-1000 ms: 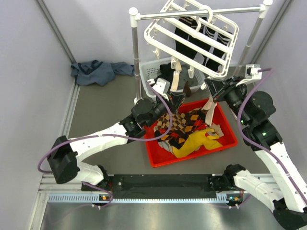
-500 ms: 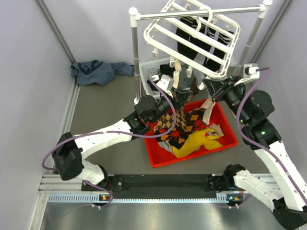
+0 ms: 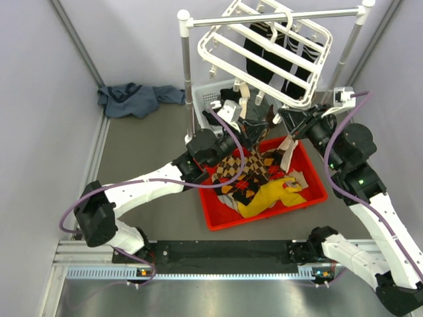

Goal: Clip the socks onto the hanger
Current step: Clamp the sock onto the hanger, then open the clamp at the hanger.

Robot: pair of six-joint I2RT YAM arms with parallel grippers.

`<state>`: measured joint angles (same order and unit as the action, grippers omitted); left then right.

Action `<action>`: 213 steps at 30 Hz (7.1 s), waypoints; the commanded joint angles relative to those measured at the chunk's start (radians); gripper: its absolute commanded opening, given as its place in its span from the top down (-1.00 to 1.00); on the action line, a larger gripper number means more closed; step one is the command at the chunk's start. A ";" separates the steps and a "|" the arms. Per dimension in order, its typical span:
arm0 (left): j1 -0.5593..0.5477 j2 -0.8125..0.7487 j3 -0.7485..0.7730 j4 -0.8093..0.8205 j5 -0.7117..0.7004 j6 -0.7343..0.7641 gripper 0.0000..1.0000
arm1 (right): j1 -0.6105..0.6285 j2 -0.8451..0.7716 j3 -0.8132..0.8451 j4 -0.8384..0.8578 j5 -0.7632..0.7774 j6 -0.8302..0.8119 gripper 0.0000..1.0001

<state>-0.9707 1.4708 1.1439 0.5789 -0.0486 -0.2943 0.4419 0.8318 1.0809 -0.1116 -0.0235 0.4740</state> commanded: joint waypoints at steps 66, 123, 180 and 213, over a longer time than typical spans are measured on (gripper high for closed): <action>-0.048 0.068 0.126 0.113 0.018 0.015 0.49 | -0.002 -0.034 -0.061 0.115 0.103 0.009 -0.09; -0.163 0.227 0.301 0.257 -0.528 0.661 0.11 | -0.002 -0.128 -0.052 0.076 0.293 -0.218 -0.34; -0.211 0.026 0.151 0.022 -0.464 0.504 0.09 | 0.000 -0.011 0.132 -0.083 -0.135 -0.207 -0.42; -0.177 0.189 0.272 0.289 -0.499 0.708 -0.59 | -0.002 -0.034 0.047 -0.011 0.212 -0.282 -0.45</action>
<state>-1.1481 1.6405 1.3544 0.7288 -0.4633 0.3656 0.4419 0.8139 1.1316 -0.1635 0.1719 0.2092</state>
